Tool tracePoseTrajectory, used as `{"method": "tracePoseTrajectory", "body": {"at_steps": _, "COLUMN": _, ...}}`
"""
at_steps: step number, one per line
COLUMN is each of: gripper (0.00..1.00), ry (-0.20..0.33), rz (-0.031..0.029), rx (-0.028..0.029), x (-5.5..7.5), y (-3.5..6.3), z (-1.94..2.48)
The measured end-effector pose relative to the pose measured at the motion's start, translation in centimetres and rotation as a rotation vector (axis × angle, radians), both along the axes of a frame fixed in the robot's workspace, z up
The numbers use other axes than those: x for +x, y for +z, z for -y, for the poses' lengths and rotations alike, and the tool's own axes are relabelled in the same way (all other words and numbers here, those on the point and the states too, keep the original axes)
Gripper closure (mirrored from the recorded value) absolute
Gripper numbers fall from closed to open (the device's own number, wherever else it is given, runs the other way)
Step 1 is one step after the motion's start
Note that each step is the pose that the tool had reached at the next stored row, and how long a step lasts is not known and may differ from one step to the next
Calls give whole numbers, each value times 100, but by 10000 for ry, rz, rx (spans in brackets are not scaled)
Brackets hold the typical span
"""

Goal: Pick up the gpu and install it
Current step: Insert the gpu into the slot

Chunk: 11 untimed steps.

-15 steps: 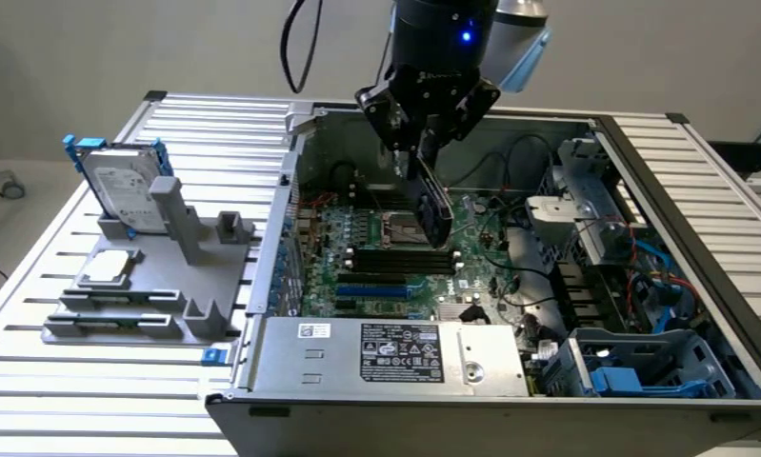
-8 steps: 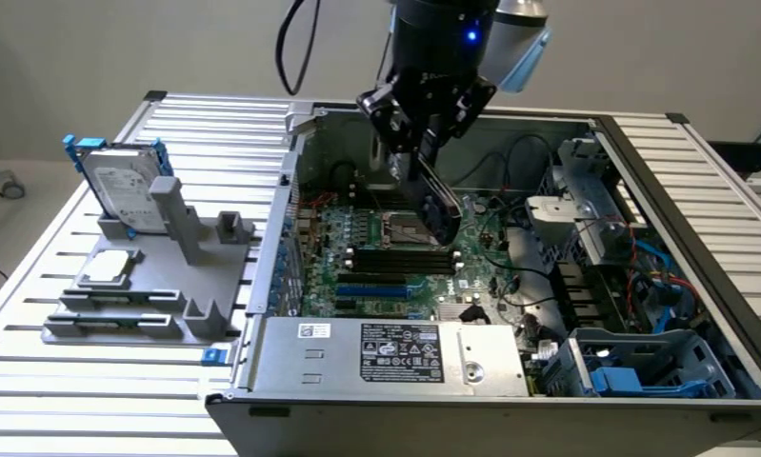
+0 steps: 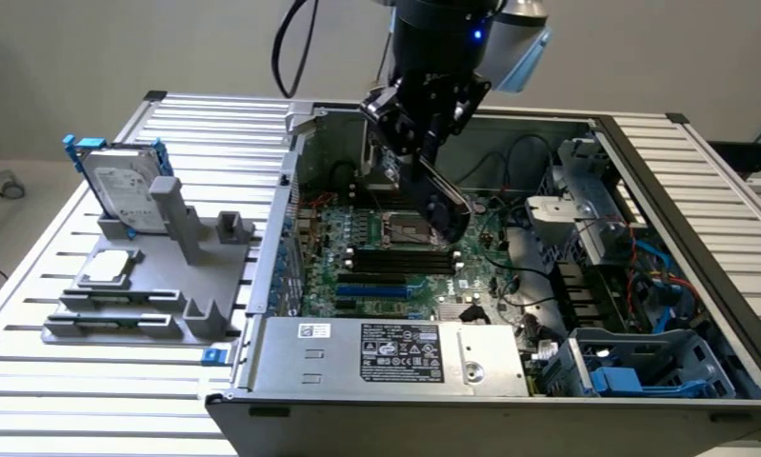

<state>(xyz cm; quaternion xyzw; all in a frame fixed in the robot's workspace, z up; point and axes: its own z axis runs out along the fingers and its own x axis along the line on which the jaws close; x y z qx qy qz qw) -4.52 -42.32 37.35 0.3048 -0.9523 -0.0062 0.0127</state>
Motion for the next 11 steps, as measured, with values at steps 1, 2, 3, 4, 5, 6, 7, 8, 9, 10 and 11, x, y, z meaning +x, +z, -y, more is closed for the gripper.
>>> {"method": "tracePoseTrajectory", "body": {"at_steps": 1, "gripper": 73, "ry": 180, "rz": 0, "rx": -1, "x": 0, "y": 0, "z": 0}}
{"method": "tracePoseTrajectory", "body": {"at_steps": 2, "gripper": 73, "ry": 360, "rz": 0, "rx": -1, "x": 0, "y": 0, "z": 0}}
{"method": "tracePoseTrajectory", "body": {"at_steps": 3, "gripper": 73, "ry": 540, "rz": 0, "rx": 0, "x": 0, "y": -1, "z": 0}}
{"method": "tracePoseTrajectory", "body": {"at_steps": 4, "gripper": 73, "ry": 714, "rz": 0, "rx": -1, "x": 0, "y": -1, "z": 0}}
{"method": "tracePoseTrajectory", "body": {"at_steps": 5, "gripper": 73, "ry": 905, "rz": 0, "rx": -1, "x": 0, "y": -1, "z": 0}}
{"method": "tracePoseTrajectory", "body": {"at_steps": 6, "gripper": 73, "ry": 1079, "rz": 0, "rx": -1, "x": 0, "y": -1, "z": 0}}
{"method": "tracePoseTrajectory", "body": {"at_steps": 7, "gripper": 73, "ry": 1264, "rz": 0, "rx": 0, "x": 0, "y": -2, "z": 0}}
{"method": "tracePoseTrajectory", "body": {"at_steps": 8, "gripper": 73, "ry": 1456, "rz": 0, "rx": -1, "x": 0, "y": -2, "z": 0}}
{"method": "tracePoseTrajectory", "body": {"at_steps": 9, "gripper": 73, "ry": 1634, "rz": 0, "rx": -1, "x": 0, "y": -3, "z": 0}}
{"method": "tracePoseTrajectory", "body": {"at_steps": 10, "gripper": 73, "ry": 1816, "rz": 0, "rx": -1, "x": 0, "y": -3, "z": 0}}
{"method": "tracePoseTrajectory", "body": {"at_steps": 11, "gripper": 73, "ry": 1994, "rz": 0, "rx": -1, "x": 0, "y": -4, "z": 0}}
